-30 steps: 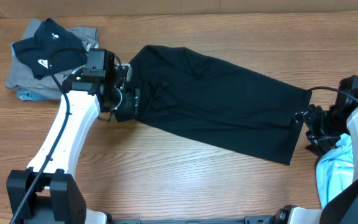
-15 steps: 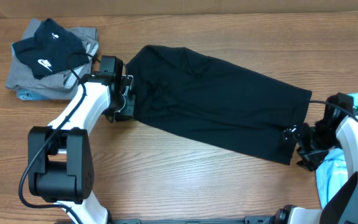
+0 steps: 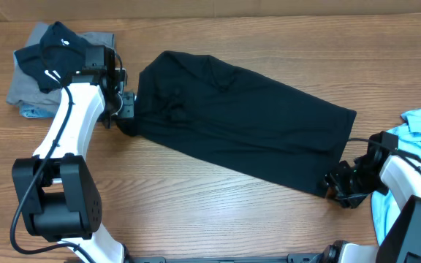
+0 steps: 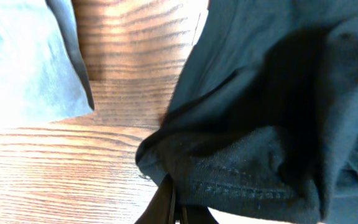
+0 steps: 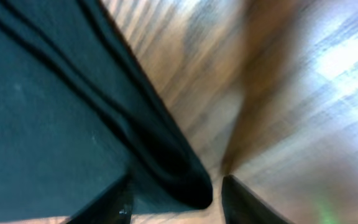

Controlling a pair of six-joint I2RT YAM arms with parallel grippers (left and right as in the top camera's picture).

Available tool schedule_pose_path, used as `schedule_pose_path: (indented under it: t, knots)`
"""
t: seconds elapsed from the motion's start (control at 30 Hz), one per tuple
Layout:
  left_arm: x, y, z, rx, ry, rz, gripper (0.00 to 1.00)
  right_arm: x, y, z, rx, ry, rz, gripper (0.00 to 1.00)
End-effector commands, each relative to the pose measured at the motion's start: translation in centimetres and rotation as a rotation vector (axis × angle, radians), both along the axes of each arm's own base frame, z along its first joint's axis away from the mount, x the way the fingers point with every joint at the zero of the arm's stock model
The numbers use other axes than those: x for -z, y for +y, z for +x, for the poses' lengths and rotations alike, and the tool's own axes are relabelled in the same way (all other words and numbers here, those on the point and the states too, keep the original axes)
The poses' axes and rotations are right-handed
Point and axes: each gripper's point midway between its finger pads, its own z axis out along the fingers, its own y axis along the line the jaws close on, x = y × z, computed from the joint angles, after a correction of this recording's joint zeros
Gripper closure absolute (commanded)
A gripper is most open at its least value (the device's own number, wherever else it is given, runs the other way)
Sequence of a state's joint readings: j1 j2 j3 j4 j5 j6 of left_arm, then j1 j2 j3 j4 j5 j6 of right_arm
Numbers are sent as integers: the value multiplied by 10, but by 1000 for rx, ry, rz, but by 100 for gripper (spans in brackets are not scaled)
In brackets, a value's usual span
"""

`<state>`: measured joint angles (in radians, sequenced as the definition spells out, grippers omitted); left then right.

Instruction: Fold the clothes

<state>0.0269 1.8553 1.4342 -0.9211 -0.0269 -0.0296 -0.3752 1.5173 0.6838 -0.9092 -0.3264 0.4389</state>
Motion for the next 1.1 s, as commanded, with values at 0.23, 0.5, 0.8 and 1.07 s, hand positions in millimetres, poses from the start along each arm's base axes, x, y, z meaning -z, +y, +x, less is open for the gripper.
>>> schedule_pose_path:
  t: [0.23,0.5,0.8,1.07]
  knots:
    - [-21,19,-7,-30,5,85,96,-41,15,-9,-87,43,109,96]
    - [-22,38,-19,-108,45,77,95,-61,21,-36,-7,215,132,96]
    - [-20,29,-35,-96,116,37,68,-47,0,-24,50,186,14,73]
    - [-21,2,-26,-35,78,-112,58,-51,-7,31,-23,-68,1,48]
